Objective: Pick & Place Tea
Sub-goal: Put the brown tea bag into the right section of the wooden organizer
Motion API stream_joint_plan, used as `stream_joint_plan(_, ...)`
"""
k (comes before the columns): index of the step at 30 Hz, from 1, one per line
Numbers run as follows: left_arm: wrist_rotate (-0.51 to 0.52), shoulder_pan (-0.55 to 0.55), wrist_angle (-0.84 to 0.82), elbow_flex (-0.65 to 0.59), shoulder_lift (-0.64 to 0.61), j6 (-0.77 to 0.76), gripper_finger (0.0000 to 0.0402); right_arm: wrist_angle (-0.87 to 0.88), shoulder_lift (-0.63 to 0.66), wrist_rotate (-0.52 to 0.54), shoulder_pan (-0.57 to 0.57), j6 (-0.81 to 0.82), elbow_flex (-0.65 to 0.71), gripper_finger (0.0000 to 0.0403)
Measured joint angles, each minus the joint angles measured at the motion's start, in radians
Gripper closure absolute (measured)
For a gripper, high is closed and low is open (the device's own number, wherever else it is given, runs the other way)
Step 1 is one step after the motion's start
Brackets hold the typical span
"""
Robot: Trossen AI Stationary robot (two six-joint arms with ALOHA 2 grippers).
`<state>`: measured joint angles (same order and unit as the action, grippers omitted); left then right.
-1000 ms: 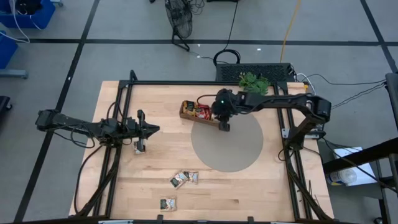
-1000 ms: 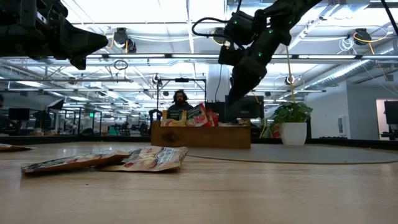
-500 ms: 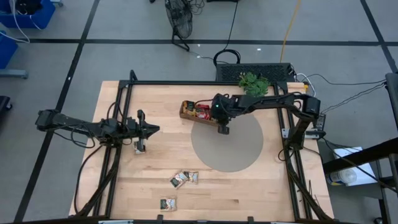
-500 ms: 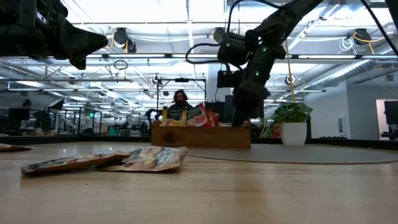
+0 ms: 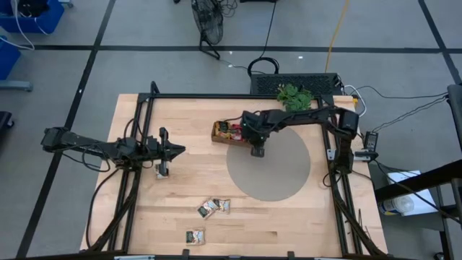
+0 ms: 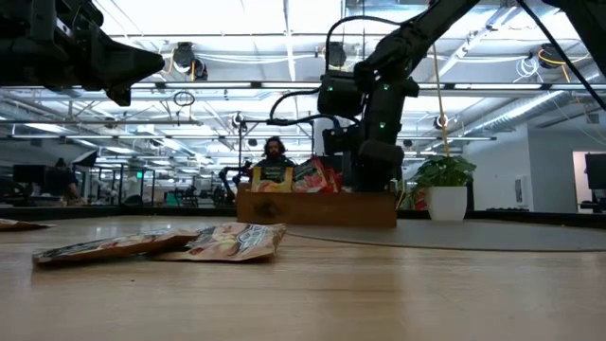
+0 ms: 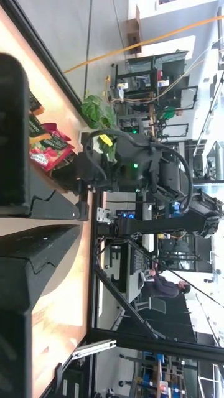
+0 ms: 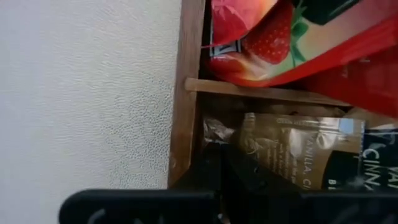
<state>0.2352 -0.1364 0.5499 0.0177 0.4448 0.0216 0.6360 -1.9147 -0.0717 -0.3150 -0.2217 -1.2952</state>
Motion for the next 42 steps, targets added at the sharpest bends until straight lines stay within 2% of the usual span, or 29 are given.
stream_joint_plan(9, 0.0, 0.0, 0.0, 0.0, 0.0, 0.0, 0.0371, -0.017, 0.005, 0.297, 0.093, 0.026, 0.001, 0.0403)
stream_joint_plan(20, 0.0, 0.0, 0.0, 0.0, 0.0, 0.0, 0.0371, -0.094, 0.012, 0.569, 0.161, 0.053, 0.002, 0.0403)
stream_joint_plan(34, 0.0, 0.0, 0.0, 0.0, 0.0, 0.0, 0.0371, -0.112, 0.016, 0.544, 0.188, 0.054, 0.002, 0.0403)
stream_joint_plan(40, 0.0, 0.0, 0.0, 0.0, 0.0, 0.0, 0.0371, -0.113, 0.091, 0.542, 0.231, 0.074, 0.002, 0.0403)
stream_joint_plan(42, 0.0, 0.0, 0.0, 0.0, 0.0, 0.0, 0.0371, -0.121, 0.132, 0.503, 0.259, 0.079, 0.002, 0.0403)
